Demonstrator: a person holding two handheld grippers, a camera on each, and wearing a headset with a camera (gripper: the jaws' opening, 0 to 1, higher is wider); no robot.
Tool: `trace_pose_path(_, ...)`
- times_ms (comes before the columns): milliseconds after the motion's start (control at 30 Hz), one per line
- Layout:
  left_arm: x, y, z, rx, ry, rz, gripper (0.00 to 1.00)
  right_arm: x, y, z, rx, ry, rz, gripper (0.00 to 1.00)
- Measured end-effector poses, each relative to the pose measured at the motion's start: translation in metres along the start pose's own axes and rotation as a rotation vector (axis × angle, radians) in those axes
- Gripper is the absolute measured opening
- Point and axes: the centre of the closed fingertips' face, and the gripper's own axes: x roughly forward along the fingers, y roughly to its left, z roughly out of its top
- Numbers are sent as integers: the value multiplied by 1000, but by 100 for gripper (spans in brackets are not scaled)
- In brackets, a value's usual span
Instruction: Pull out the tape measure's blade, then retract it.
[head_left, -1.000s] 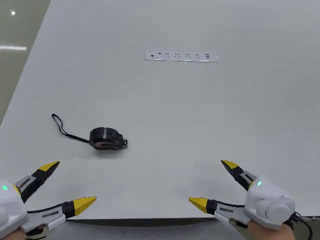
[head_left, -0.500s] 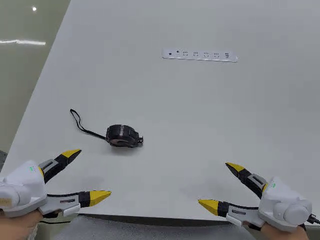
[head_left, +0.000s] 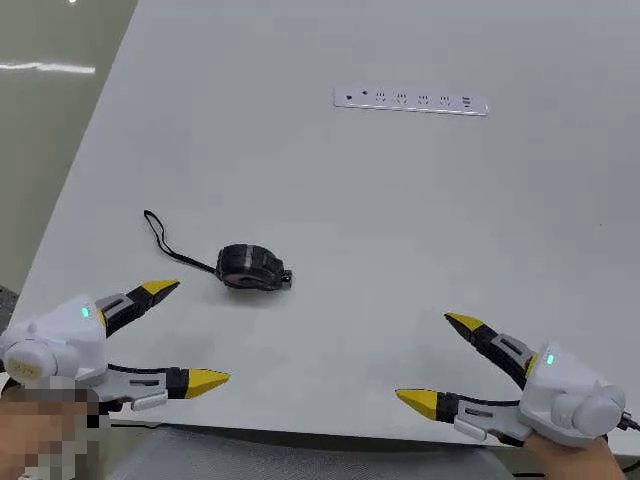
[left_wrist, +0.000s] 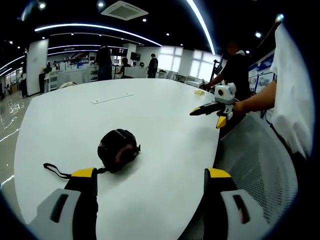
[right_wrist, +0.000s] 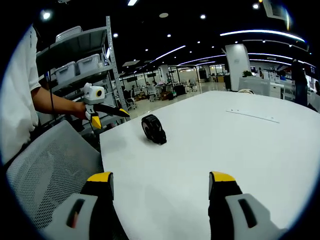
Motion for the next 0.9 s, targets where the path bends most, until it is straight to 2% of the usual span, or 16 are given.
trace_pose_path(133, 4, 7, -1, 2, 7, -4, 85, 8, -2, -3, -13, 9, 23, 78)
trace_pose_path(500, 14, 22, -2, 25, 40, -21, 84, 25, -4, 1, -3, -18, 89, 73)
trace_pose_path(600, 16, 27, -3, 27, 46, -23, 84, 29, -6, -2, -14, 2, 98, 74)
trace_pose_path(900, 28, 39, -3, 57, 70, -28, 83, 39, -14, 0, -29, 6, 119, 72)
